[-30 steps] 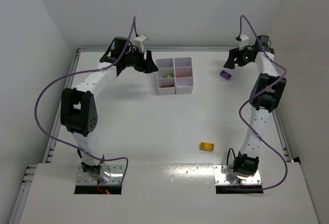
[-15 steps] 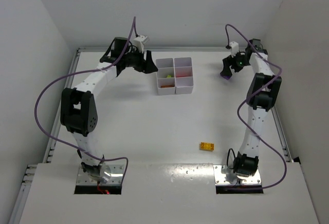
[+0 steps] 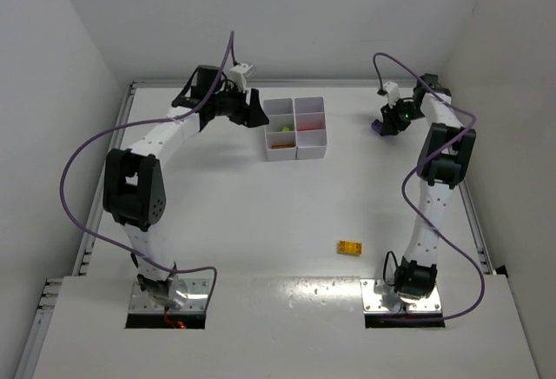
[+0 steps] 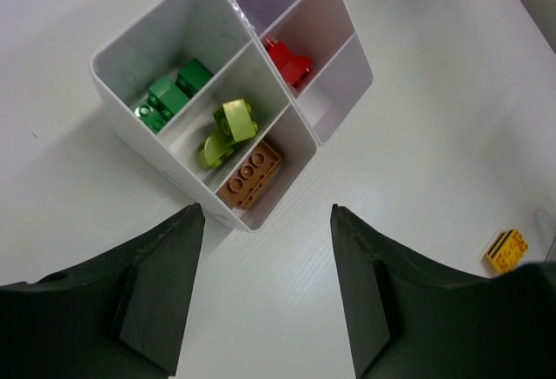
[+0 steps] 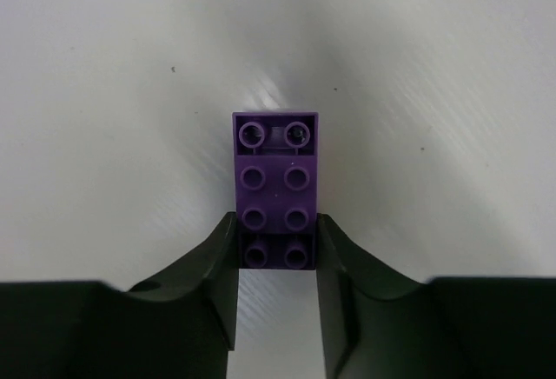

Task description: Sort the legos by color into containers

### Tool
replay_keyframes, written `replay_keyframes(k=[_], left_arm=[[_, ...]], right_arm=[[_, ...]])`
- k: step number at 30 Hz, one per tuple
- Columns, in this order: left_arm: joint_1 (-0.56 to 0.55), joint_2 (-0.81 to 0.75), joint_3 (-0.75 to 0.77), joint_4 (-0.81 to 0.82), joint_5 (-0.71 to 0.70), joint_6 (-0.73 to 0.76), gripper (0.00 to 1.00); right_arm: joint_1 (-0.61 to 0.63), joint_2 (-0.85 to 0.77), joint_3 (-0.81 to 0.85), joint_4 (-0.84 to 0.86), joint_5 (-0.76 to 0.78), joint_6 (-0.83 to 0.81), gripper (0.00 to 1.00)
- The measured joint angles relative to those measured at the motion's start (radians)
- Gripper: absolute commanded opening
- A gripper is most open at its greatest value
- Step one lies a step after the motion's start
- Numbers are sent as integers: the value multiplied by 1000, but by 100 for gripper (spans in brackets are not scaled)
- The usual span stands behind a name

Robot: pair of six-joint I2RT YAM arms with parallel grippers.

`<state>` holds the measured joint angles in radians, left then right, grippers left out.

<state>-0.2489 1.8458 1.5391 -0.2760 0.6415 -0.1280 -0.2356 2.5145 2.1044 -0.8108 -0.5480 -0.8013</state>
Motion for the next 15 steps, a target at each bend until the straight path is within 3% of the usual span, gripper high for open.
replay_keyframes(k=[3,5,11,15], left_arm=[[-14,0,-25,2,-1,10,66],[-20,-2,-54,0,-2,13,66],[-27,-34,-163,-10,-1,16,66],[-27,-60,-185,-9,-1,16,66]], right_arm=[[4,-13,-19,-19,-28,-23,14],[13,-32,-43,-39,-56,-31,9],[87,-246,-209,-13,-151,14,8],[147,-424,-231,135,-206,126,8]])
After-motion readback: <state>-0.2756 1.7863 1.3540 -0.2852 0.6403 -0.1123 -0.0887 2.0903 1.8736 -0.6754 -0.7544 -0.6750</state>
